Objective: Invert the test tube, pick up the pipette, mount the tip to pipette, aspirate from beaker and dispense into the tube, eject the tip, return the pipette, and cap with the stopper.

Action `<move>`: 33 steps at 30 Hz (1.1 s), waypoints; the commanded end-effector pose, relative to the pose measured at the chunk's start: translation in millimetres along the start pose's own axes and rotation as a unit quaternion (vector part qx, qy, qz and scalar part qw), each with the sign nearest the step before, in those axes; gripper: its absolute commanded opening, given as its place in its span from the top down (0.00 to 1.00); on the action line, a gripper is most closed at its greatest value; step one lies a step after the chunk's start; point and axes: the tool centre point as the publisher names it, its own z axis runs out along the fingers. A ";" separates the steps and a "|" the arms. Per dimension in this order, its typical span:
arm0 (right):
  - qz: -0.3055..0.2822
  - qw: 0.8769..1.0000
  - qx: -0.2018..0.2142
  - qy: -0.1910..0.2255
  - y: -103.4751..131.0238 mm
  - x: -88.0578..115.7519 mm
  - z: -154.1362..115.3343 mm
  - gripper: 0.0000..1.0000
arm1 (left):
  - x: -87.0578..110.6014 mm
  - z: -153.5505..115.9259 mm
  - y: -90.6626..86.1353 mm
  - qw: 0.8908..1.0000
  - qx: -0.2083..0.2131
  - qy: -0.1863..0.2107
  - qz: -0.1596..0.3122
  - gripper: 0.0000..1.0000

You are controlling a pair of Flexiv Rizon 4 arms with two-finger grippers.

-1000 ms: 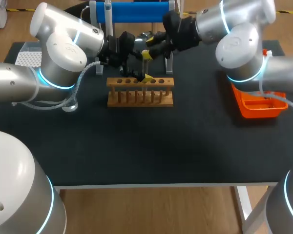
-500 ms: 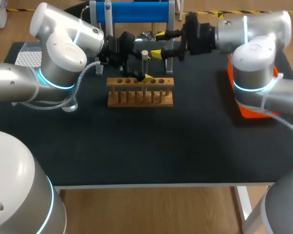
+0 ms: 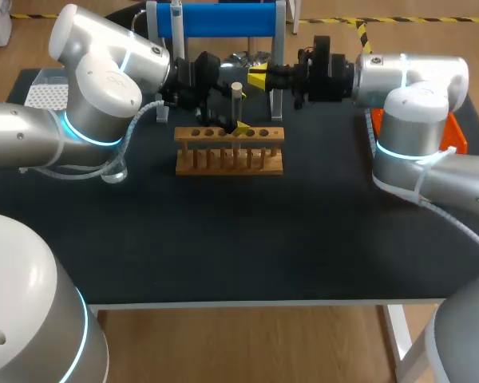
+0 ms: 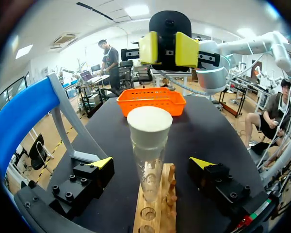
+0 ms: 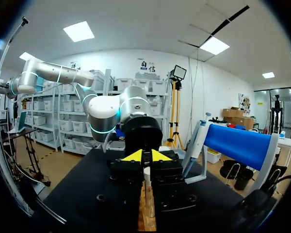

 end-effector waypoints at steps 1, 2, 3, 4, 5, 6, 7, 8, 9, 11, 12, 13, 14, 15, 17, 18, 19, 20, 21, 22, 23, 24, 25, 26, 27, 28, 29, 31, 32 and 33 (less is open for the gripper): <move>-0.004 1.000 -0.025 0.013 -3.8 -4.0 5.4 1.00 | -0.5 0.0 0.4 1.000 0.000 0.001 0.000 0.00; -0.005 1.000 -0.024 0.014 -4.1 -3.6 6.8 1.00 | -0.5 0.0 0.4 1.000 0.000 0.001 0.000 0.00; -0.006 1.000 -0.024 0.016 -4.5 -3.6 8.1 1.00 | -0.5 0.0 0.4 1.000 0.000 0.001 0.000 0.00; -0.006 1.000 -0.024 0.018 -5.0 -3.8 9.5 1.00 | -0.5 0.0 0.4 1.000 0.000 0.001 0.000 0.00; -0.006 1.000 -0.023 0.020 -5.6 -4.0 10.7 1.00 | -0.5 0.0 0.4 1.000 0.000 0.001 0.000 0.00; -0.004 0.999 -0.023 0.024 -6.0 -4.2 11.8 1.00 | -0.5 0.0 0.4 1.000 0.000 0.001 0.000 0.00; -0.004 0.999 -0.022 0.026 -6.5 -4.4 13.0 1.00 | -0.5 0.0 0.4 1.000 0.000 0.001 0.000 0.00; -0.004 0.999 -0.022 0.029 -7.0 -4.5 14.0 1.00 | -0.5 0.0 0.4 1.000 0.000 0.001 0.000 0.00; -0.002 0.999 -0.022 0.033 -7.4 -4.5 15.0 1.00 | -0.5 0.0 0.4 1.000 0.000 0.001 0.000 0.00; -0.002 0.999 -0.022 0.037 -8.1 -4.5 17.0 1.00 | -0.5 0.0 0.4 1.000 0.000 0.001 0.000 0.00; 0.001 0.999 -0.023 0.041 -8.3 -4.7 17.9 1.00 | -0.5 0.0 0.4 1.000 0.000 0.001 0.000 0.00; 0.001 0.999 -0.023 0.042 -8.3 -4.9 18.7 1.00 | -0.5 0.0 0.4 1.000 0.000 0.001 0.000 0.00; 0.001 0.999 -0.022 0.044 -8.3 -5.1 19.5 1.00 | -0.5 0.0 0.4 1.000 0.000 0.001 0.000 0.00; 0.002 0.999 -0.022 0.047 -8.3 -5.3 20.1 1.00 | -0.5 0.0 0.4 1.000 0.000 0.001 0.000 0.00; 0.003 0.998 -0.022 0.051 -8.1 -5.7 21.2 1.00 | -0.5 0.0 0.4 1.000 0.000 0.001 0.000 0.00; 0.004 0.998 -0.022 0.053 -8.2 -5.8 21.7 1.00 | -0.5 0.0 0.4 1.000 0.000 0.001 0.000 0.00; 0.005 0.998 -0.021 0.055 -8.4 -6.0 22.3 1.00 | -0.5 0.0 0.4 1.000 0.000 0.001 0.000 0.00; 0.004 0.998 -0.020 0.057 -8.7 -6.0 23.0 1.00 | -0.5 0.0 0.4 1.000 0.000 0.001 0.000 0.00; 0.005 0.998 -0.019 0.061 -9.2 -5.7 23.6 1.00 | -0.5 0.0 0.4 1.000 0.000 0.001 0.000 0.00; 0.005 0.998 -0.018 0.063 -9.8 -5.1 24.2 1.00 | -0.5 0.0 0.4 1.000 0.000 0.001 0.000 0.00; 0.005 0.998 -0.016 0.066 -10.6 -4.5 24.9 1.00 | -0.5 0.0 0.4 1.000 0.000 0.001 0.000 0.00; 0.005 0.998 -0.015 0.068 -11.4 -3.9 25.4 1.00 | -0.5 0.0 0.4 1.000 0.000 0.001 0.000 0.00; 0.005 0.997 -0.014 0.071 -12.0 -3.5 25.9 1.00 | -0.5 0.0 0.4 1.000 0.000 0.001 0.000 0.00; 0.004 0.997 -0.012 0.073 -12.7 -3.1 26.4 1.00 | -0.5 0.0 0.4 1.000 0.000 0.001 0.000 0.00; 0.003 0.997 -0.010 0.075 -13.3 -2.9 26.9 1.00 | -0.5 0.0 0.4 1.000 0.000 0.001 0.000 0.00; 0.002 0.997 -0.009 0.076 -13.9 -2.5 27.4 1.00 | -0.5 0.0 0.4 1.000 0.000 0.001 0.000 0.00; 0.002 0.997 -0.008 0.077 -14.4 -2.3 27.8 1.00 | -0.5 0.0 0.4 1.000 0.000 0.001 0.000 0.00; 0.002 0.997 -0.007 0.079 -15.5 -2.2 28.4 1.00 | -0.5 0.0 0.4 1.000 0.000 0.001 0.000 0.00; 0.002 0.997 -0.006 0.079 -16.2 -2.2 28.8 1.00 | -0.5 0.0 0.4 1.000 0.000 0.001 0.000 0.00; 0.003 0.997 -0.005 0.080 -16.9 -2.4 29.2 1.00 | -0.5 0.0 0.4 1.000 0.000 0.001 0.000 0.00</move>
